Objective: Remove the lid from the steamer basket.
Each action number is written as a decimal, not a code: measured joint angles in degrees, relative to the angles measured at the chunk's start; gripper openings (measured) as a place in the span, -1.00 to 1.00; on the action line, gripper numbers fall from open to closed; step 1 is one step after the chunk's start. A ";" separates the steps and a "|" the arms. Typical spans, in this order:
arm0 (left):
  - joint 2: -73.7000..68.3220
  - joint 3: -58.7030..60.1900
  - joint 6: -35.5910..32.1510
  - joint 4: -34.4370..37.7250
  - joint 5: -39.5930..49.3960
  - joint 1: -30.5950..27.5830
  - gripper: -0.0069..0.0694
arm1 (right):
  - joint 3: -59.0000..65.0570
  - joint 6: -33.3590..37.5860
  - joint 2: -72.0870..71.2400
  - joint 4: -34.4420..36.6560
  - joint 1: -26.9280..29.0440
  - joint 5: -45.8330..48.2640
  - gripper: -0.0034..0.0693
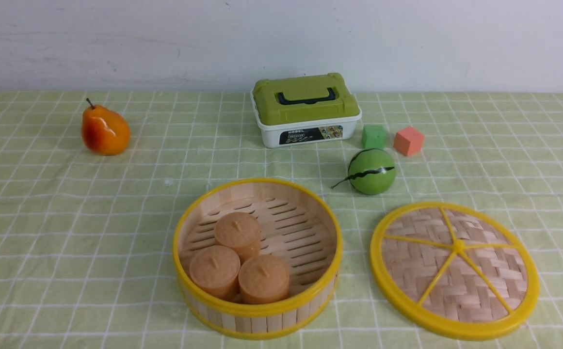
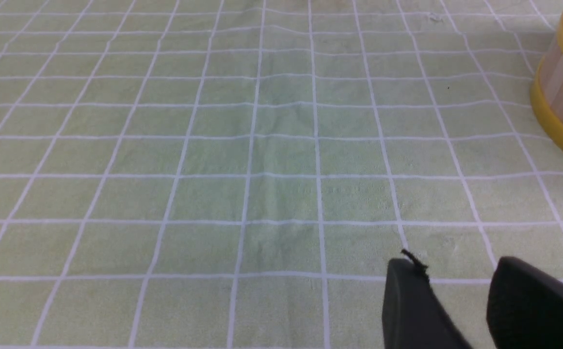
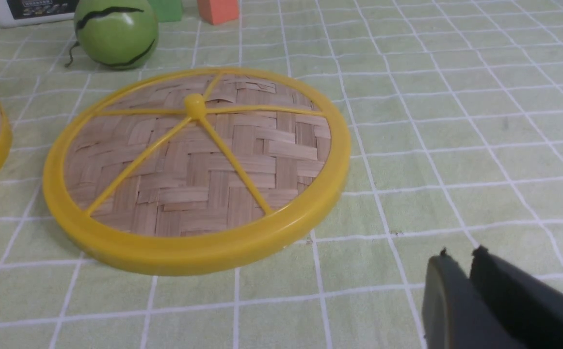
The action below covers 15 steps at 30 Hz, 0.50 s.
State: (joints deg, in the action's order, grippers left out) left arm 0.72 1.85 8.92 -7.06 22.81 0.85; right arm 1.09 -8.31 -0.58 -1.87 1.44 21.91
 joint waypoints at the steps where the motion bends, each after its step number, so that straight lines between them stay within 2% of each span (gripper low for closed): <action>1: 0.00 0.00 0.00 0.00 0.00 0.00 -0.19 | 0.00 0.00 0.00 0.00 0.00 0.00 -0.77; 15: 0.00 0.00 0.00 0.00 0.00 0.00 -0.19 | 0.00 0.00 0.00 0.00 0.00 0.00 -0.72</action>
State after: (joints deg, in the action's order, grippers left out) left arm 0.72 1.85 8.92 -7.06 22.81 0.85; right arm 1.09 -8.31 -0.58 -1.87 1.44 21.91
